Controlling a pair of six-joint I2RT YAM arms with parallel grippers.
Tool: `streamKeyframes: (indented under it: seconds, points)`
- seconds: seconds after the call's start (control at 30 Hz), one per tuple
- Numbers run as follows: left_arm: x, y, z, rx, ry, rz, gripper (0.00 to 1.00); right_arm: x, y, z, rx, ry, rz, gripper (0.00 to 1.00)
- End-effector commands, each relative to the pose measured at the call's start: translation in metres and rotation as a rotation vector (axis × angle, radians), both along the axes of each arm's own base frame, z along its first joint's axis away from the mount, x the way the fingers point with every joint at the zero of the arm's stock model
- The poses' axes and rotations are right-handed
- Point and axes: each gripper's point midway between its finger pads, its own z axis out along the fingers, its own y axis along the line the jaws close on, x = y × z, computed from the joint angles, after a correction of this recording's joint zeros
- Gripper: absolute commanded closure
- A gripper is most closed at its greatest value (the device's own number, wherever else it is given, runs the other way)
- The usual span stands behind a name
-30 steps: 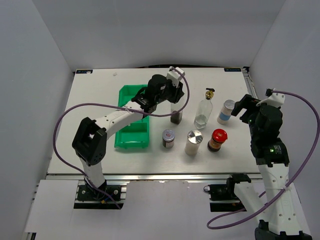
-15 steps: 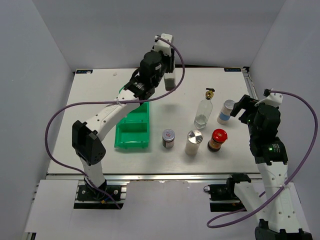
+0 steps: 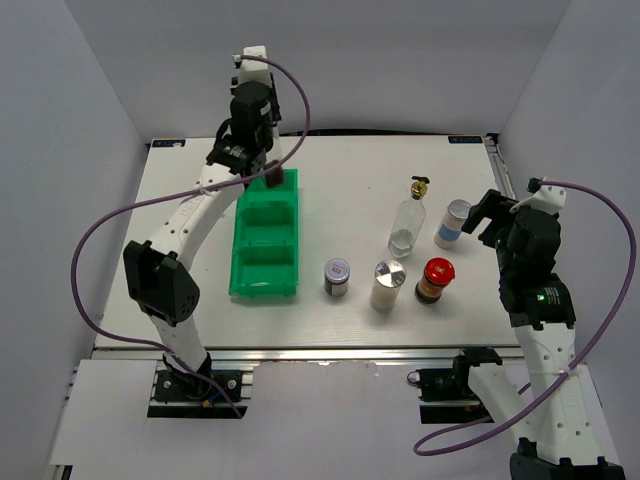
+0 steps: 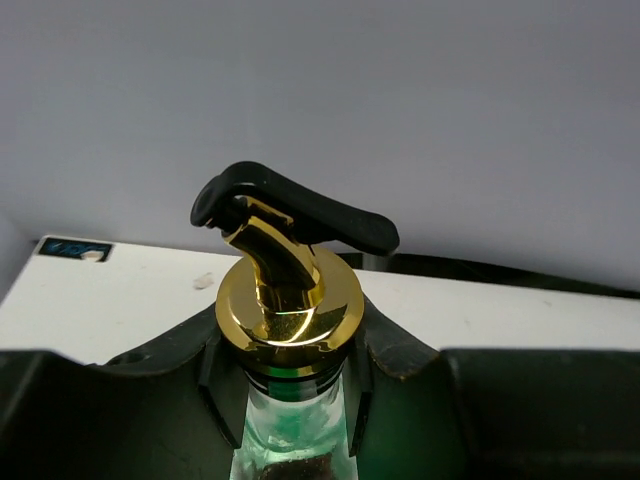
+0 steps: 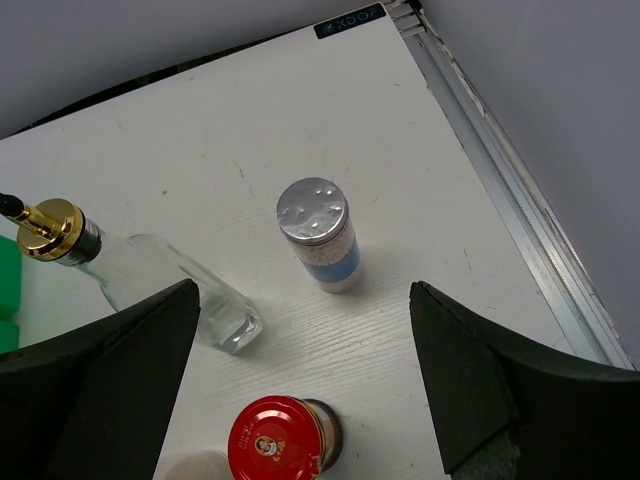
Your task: Organize the condiment bottles
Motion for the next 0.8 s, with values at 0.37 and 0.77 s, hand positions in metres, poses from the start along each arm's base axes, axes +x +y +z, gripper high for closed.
streamKeyframes:
  seconds: [0.37,0.77]
  points:
    - [0.021,0.007,0.003,-0.066,-0.085,-0.017,1.00,0.001,-0.009,0.009,-0.032,-0.020,-0.041,0.11]
    - [0.029,-0.007,-0.040,0.005,-0.105,-0.109,1.00,-0.001,-0.009,0.011,-0.037,-0.027,-0.038,0.10]
